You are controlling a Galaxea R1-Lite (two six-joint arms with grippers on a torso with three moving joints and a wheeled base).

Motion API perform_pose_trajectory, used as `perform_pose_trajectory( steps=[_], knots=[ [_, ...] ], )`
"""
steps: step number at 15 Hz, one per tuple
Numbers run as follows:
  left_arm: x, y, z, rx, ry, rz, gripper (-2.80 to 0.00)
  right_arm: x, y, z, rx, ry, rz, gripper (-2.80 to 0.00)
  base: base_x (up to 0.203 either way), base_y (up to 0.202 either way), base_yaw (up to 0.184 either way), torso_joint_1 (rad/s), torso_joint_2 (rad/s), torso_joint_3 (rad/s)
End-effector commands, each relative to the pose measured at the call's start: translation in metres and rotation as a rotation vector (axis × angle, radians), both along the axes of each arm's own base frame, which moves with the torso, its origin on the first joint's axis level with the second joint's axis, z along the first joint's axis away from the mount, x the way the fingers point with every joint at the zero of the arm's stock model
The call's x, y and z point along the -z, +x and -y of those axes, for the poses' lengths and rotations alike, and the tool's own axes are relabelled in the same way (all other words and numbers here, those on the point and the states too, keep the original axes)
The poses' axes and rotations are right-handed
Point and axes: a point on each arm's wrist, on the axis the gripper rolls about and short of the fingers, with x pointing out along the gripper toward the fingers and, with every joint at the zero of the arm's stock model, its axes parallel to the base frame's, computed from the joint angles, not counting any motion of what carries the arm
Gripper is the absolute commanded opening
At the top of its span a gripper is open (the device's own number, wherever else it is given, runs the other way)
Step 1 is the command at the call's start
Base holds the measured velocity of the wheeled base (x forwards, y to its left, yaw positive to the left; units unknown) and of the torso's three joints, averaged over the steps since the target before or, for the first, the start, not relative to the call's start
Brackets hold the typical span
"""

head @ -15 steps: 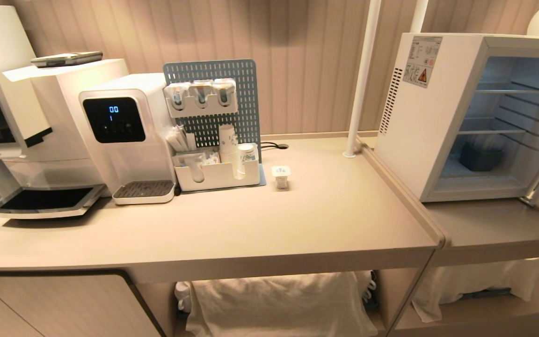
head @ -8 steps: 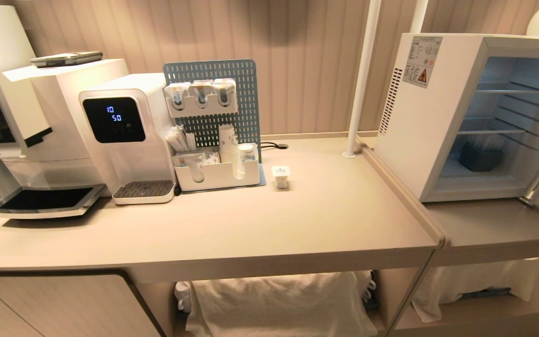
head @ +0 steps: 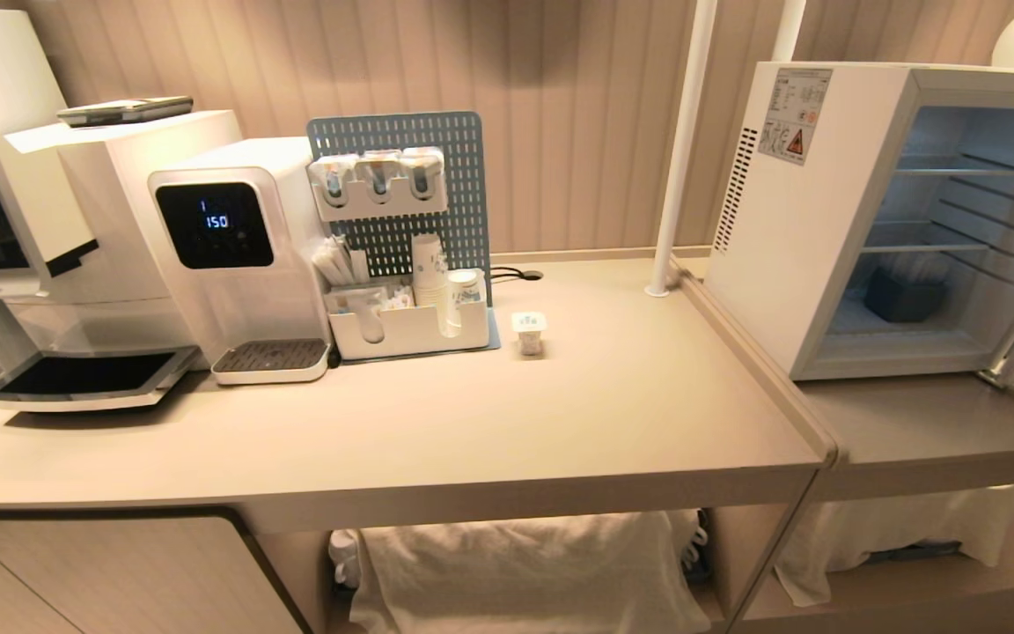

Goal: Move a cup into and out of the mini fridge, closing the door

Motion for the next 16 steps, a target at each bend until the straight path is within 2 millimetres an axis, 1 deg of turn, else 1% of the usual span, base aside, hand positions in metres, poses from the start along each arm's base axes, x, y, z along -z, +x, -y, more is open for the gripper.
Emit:
perform_pose_trajectory(
  steps=[1,3,5,13,15,16],
  knots=[
    [0.0,0.0,0.0,0.0,0.001,0.0,-2.8,0.0002,0.0002,0.0,-0.001,-0.002,-0.006,-2.8,0.0,0.0,0.0,0.0,0.0,0.0],
    [0.0001,0.0,0.0,0.001,0.001,-0.001,-2.8,0.0006,-0.0002,0.0,-0.001,-0.003,-0.02,-2.8,0.0,0.0,0.0,0.0,0.0,0.0],
    [0.0001,0.0,0.0,0.001,0.002,-0.001,-2.8,0.0012,-0.0004,0.0,-0.003,-0.002,-0.029,-2.8,0.005,-0.074,0.007,0.004,0.01,-0.002],
    [0.0001,0.0,0.0,0.001,0.001,-0.001,-2.8,0.0011,-0.0004,0.0,-0.003,-0.002,-0.028,-2.8,0.004,-0.19,-0.002,0.002,0.0,0.003],
    [0.0001,0.0,0.0,0.001,0.001,-0.001,-2.8,0.0011,-0.0004,0.0,-0.003,-0.002,-0.028,-2.8,0.068,-0.098,-0.021,0.003,0.0,0.005],
    [0.0001,0.0,0.0,0.0,0.001,-0.001,-2.8,0.0011,-0.0004,0.0,-0.003,-0.002,-0.028,-2.8,0.167,-0.155,-0.003,-0.002,0.0,0.007]
  ],
)
